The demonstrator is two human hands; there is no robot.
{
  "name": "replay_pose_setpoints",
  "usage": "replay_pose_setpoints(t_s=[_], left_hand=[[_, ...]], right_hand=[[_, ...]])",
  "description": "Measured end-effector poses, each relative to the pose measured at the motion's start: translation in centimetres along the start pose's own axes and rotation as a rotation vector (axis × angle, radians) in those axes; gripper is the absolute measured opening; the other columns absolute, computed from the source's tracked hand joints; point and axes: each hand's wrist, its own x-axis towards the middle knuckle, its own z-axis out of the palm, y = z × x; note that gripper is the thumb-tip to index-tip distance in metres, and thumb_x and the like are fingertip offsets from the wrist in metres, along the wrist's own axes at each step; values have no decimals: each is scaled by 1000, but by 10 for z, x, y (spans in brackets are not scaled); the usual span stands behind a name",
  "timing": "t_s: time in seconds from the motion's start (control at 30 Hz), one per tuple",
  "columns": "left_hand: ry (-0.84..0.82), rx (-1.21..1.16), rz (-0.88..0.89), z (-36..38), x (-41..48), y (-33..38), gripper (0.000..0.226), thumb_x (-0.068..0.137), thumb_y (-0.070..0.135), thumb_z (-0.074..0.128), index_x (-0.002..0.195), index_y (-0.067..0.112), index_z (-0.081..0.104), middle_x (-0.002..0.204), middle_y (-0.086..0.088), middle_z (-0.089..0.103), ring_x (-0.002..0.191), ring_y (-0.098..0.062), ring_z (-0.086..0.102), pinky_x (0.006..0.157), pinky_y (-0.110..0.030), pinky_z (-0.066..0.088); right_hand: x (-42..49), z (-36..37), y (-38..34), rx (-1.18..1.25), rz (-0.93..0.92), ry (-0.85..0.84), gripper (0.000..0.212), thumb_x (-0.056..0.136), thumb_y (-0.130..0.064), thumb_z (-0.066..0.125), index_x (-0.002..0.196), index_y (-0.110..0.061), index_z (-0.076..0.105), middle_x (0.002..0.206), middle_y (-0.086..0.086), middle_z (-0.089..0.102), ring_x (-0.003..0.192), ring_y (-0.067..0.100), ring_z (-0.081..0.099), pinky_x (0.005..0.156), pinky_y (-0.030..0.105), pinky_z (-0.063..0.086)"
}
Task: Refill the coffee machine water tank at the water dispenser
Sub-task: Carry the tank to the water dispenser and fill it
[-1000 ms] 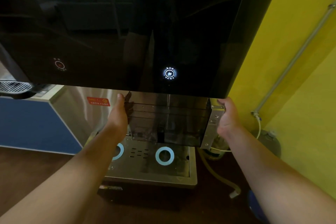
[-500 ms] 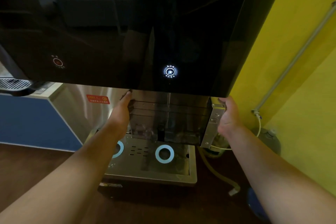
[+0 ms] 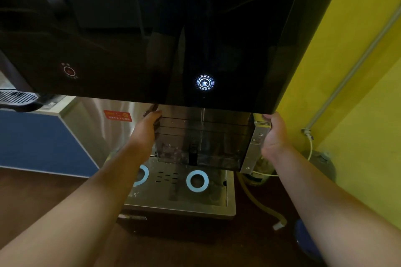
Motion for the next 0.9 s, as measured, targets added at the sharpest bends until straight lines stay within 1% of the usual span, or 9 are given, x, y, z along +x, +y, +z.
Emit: replay_pose_setpoints(t_s=[0.07,0.13,0.2,0.3,0.37,0.43,0.5,0.57,0.9], left_hand=[[-9,-2,1,-2,0,0,10,100,20,49,102,17,58,87,1,64,71,-7,67,66,-22,46],[-15,-2,12,-2,-1,0,9,100,20,49,97,20,57,86,2,64,57,1,69,64,-21,46],[-10,-4,16,-2,-2,-1,12,101,20,48,92,23,56,86,2,64,51,5,67,63,-22,45],[-21,0,19,-2,-3,-2,14,101,19,48,91,24,56,79,4,68,50,5,67,56,-17,50],[-36,-3,24,-4,-4,-2,15,101,18,47,91,24,56,64,8,72,50,5,67,48,-13,51],[-51,-1,29,-5,-4,-3,17,102,17,46,91,25,56,56,15,71,50,5,67,46,-11,51],[-60,-4,29,-6,-4,-3,17,102,17,45,92,25,56,55,17,71,50,5,67,46,-10,51],[-74,-2,34,-6,-3,-3,18,102,17,45,93,27,56,56,17,71,51,5,67,46,-11,51],[-93,29,51,-3,3,-8,21,103,19,43,91,30,56,56,18,71,52,4,67,48,-12,50]], right_hand=[[-2,1,-2,1,1,2,26,80,-44,56,83,-18,60,76,7,65,81,30,62,83,45,47],[-3,2,-3,-4,6,1,31,74,-46,59,86,-18,60,79,8,65,86,32,61,88,48,45],[-4,2,-4,6,-17,-4,24,82,-41,54,82,-17,59,73,6,66,81,31,62,84,46,45],[-7,1,-4,25,-27,-21,26,93,-32,45,75,-19,58,66,3,66,75,28,61,79,42,45],[-9,2,-2,-2,-29,-22,26,92,-34,46,74,-18,57,68,4,65,76,29,61,79,42,45],[-10,1,-2,-22,-48,-28,25,86,-39,51,78,-17,58,73,6,65,80,30,62,82,44,46],[-11,2,-3,-44,-37,-43,31,75,-47,58,82,-17,60,80,8,64,86,31,61,86,48,45],[-9,1,-3,-52,-33,-58,33,71,-49,60,83,-18,60,80,8,64,86,30,61,86,48,45],[-7,-3,-6,-37,-58,-113,31,82,-45,48,76,-18,61,73,7,63,74,27,62,79,44,47]])
